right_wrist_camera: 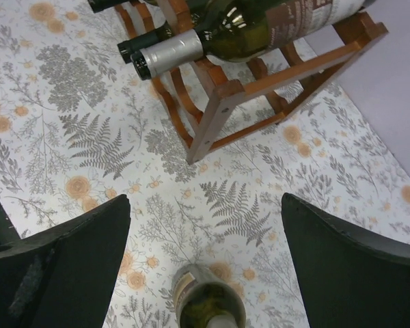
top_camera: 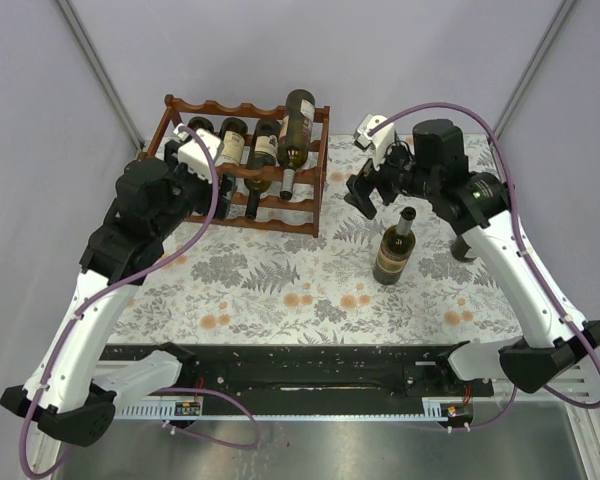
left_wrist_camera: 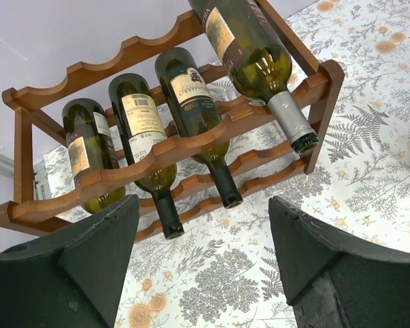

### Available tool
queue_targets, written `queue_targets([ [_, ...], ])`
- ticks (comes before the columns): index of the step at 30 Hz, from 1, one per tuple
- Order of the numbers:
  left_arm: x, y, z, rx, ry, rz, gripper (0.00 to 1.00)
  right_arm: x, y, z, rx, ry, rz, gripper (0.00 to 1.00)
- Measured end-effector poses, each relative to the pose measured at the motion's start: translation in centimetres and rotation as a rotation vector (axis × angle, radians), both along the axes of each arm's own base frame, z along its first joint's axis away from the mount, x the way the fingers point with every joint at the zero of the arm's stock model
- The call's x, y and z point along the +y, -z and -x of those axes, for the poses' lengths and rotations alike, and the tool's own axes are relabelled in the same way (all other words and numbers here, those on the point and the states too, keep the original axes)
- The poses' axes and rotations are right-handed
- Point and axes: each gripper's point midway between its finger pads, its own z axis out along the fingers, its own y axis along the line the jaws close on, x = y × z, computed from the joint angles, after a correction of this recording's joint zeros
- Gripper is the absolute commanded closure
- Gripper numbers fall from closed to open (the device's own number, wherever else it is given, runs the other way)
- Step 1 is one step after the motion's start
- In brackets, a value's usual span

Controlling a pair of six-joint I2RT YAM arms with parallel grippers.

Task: Put the wine bottle on the wine rack
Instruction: Pick up the wine bottle from the center of the board.

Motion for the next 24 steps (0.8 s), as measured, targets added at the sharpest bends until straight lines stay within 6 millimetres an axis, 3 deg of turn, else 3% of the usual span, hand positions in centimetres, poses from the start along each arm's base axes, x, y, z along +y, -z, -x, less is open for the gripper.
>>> queue_targets([
  [14, -0.8, -1.1, -2.2, 0.001, 0.007, -0.042, 0.02, -7.1, 0.4, 3.2, 0.028, 0.225, 0.175, 0.01],
  [20, -0.9, -0.7, -2.6, 0.009, 0.011, -0.058, 0.01, -9.8, -0.1, 4.3, -0.013, 0.324, 0.203, 0.01],
  [24, -1.0, -0.9, -2.7, 0.003, 0.012, -0.06, 0.01, -11.1, 0.9, 5.5, -0.005, 0.363, 0.206, 0.0],
])
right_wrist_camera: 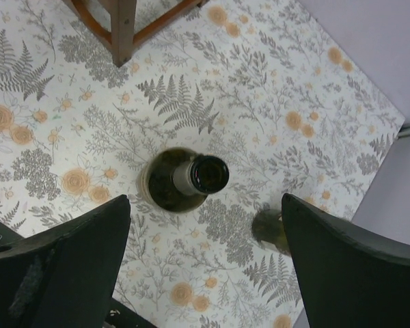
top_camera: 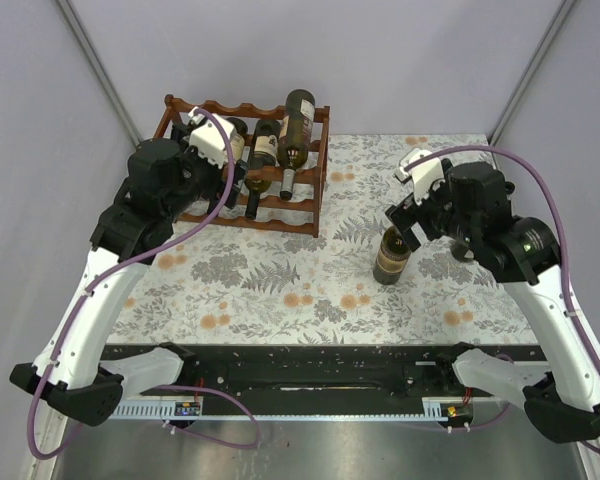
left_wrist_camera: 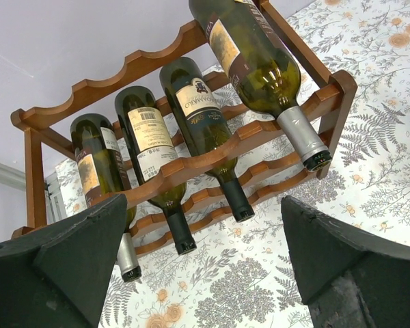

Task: Put the wine bottle on the wine rack
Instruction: Pick up the wine bottle from the center of the board.

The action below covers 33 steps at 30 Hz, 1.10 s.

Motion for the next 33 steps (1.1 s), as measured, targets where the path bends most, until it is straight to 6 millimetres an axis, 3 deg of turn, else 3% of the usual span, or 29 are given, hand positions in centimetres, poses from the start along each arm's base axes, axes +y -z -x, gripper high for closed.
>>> queue_targets([
  [8, 0.0, -0.4, -0.1, -0.011, 0.002, -0.002, 0.01, -1.4, 3.3, 1.3, 0.036, 0.052, -0.003, 0.01],
  [18, -0.6, -0.5, 0.0, -0.012, 0.032, 0.008, 0.01, -1.2, 8.0, -1.8, 0.112, 0.108, 0.009, 0.02],
  [21, -0.6, -0.5, 0.1, -0.012, 0.036, 0.009, 0.01, -1.2, 8.6, -2.7, 0.118, 0.123, -0.001, 0.07],
  [25, -0.7, -0.5, 0.1, -0.013, 0.039, 0.005, 0.01, -1.3, 8.7, -3.5, 0.108, 0.137, -0.033, 0.22],
  [33, -0.7, -0.5, 0.0, -0.015, 0.042, -0.001, 0.01, -0.5, 8.6, -3.5, 0.124, 0.109, -0.085, 0.46],
])
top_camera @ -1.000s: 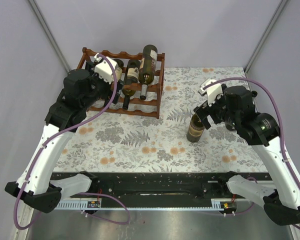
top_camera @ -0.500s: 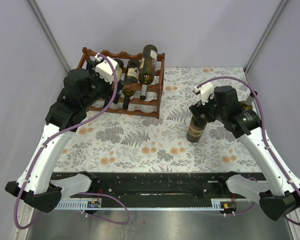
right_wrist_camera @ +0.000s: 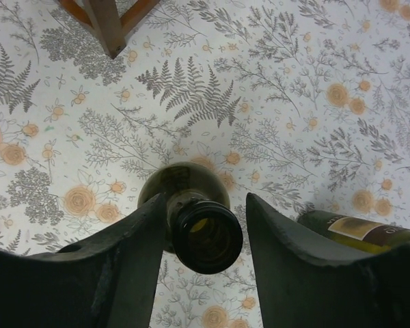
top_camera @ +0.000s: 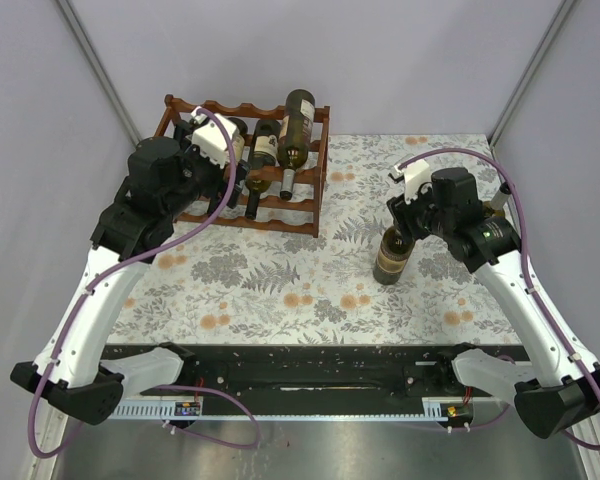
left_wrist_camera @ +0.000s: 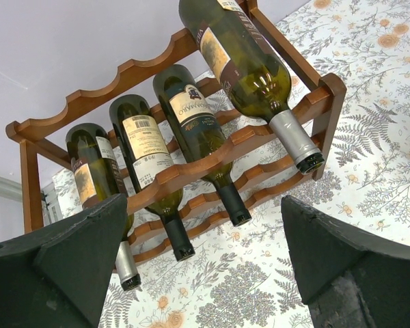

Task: Put the wine bottle on the wine rack
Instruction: Pick up the wine bottle from the center of the board.

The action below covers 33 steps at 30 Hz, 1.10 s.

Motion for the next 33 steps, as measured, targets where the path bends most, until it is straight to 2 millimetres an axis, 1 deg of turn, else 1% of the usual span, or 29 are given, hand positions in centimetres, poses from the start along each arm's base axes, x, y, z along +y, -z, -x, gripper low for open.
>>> queue_targets([
  [2, -0.1, 0.1, -0.1, 0.002, 0.003, -0.001, 0.01, 0.2, 0.0, 0.1, 0.004, -0.007, -0.008, 0.5],
  [5, -0.4, 0.4, -0.2, 0.011, 0.011, -0.003, 0.01, 0.4, 0.1, 0.3, 0.015, -0.016, -0.019, 0.6],
  [9, -1.0, 0.8, -0.3, 0.027, 0.04, 0.0, 0.01, 1.2, 0.0, 0.5, 0.03, -0.033, -0.065, 0.78],
  [13, -2.3, 1.5, 0.0, 0.054, 0.101, 0.019, 0.01, 1.3, -0.1, 0.5, 0.036, -0.041, -0.066, 0.98],
  [14, -2.7, 1.7, 0.1, 0.064, 0.117, 0.025, 0.01, 1.3, -0.1, 0.5, 0.041, -0.042, -0.065, 1.0],
  [19, -5.1, 2.8, 0.5, 0.123, 0.224, 0.068, 0.01, 1.7, -0.1, 0.7, 0.07, -0.068, -0.061, 1.0],
  [26, -8.8, 4.3, 1.5, 0.191, 0.388, 0.122, 0.01, 3.6, -0.2, 1.6, 0.156, -0.165, -0.106, 1.0],
  [29, -10.4, 5.5, 2.5, 0.23, 0.475, 0.148, 0.01, 4.6, -0.8, 1.7, 0.174, -0.208, -0.137, 1.0],
  [33, -12.2, 7.1, 3.7, 0.28, 0.581, 0.173, 0.01, 5.6, -2.2, 1.6, 0.167, -0.253, -0.173, 1.0],
])
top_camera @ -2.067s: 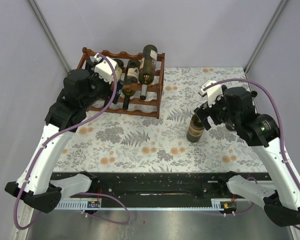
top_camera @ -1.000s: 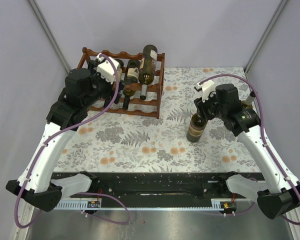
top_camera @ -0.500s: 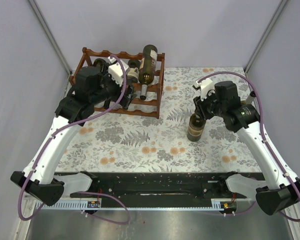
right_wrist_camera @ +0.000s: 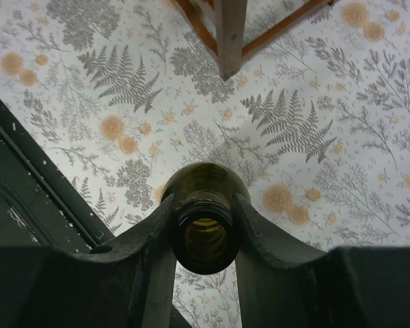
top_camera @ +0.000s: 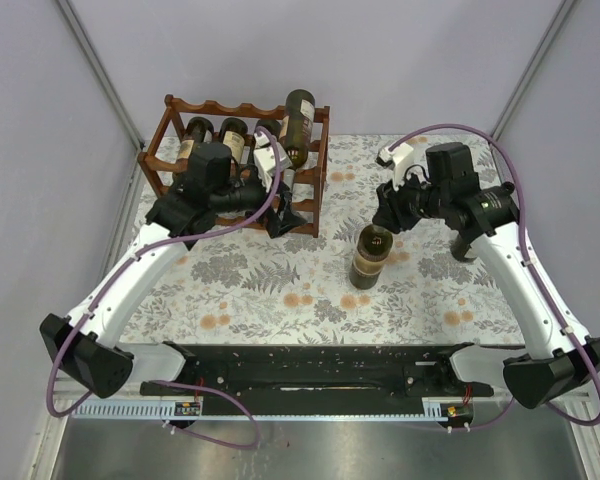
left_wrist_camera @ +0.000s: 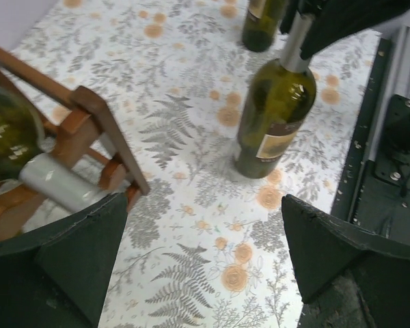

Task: Put the wine bottle on the wine rack
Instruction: Pick up the wine bottle from the center of the board.

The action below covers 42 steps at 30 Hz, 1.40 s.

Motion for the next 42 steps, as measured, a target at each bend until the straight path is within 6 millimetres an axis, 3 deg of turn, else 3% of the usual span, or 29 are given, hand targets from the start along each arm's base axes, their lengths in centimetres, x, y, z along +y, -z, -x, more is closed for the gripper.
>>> queue_targets([
  [5, -1.9, 1.7, 1.3, 0.05, 0.102, 0.027, 0.01, 1.2, -2.7, -0.2, -0.027, -0.049, -0.056, 1.0],
  [12, -4.7, 1.5, 2.6, 0.043, 0.205, 0.064, 0.01, 2.6, -6.2, -0.4, -0.073, -0.109, -0.127, 1.0],
  [30, -9.5, 3.5, 3.8, 0.112, 0.317, 0.089, 0.01, 4.8, -7.0, 1.0, -0.039, -0.195, -0.147, 1.0],
  [36, -9.8, 3.6, 4.3, 0.103, 0.364, 0.096, 0.01, 5.1, -8.1, 1.2, -0.048, -0.2, -0.157, 1.0],
  [42, -9.9, 3.6, 4.3, 0.053, 0.391, 0.093, 0.01, 5.1, -10.4, 1.5, -0.075, -0.197, -0.181, 1.0],
])
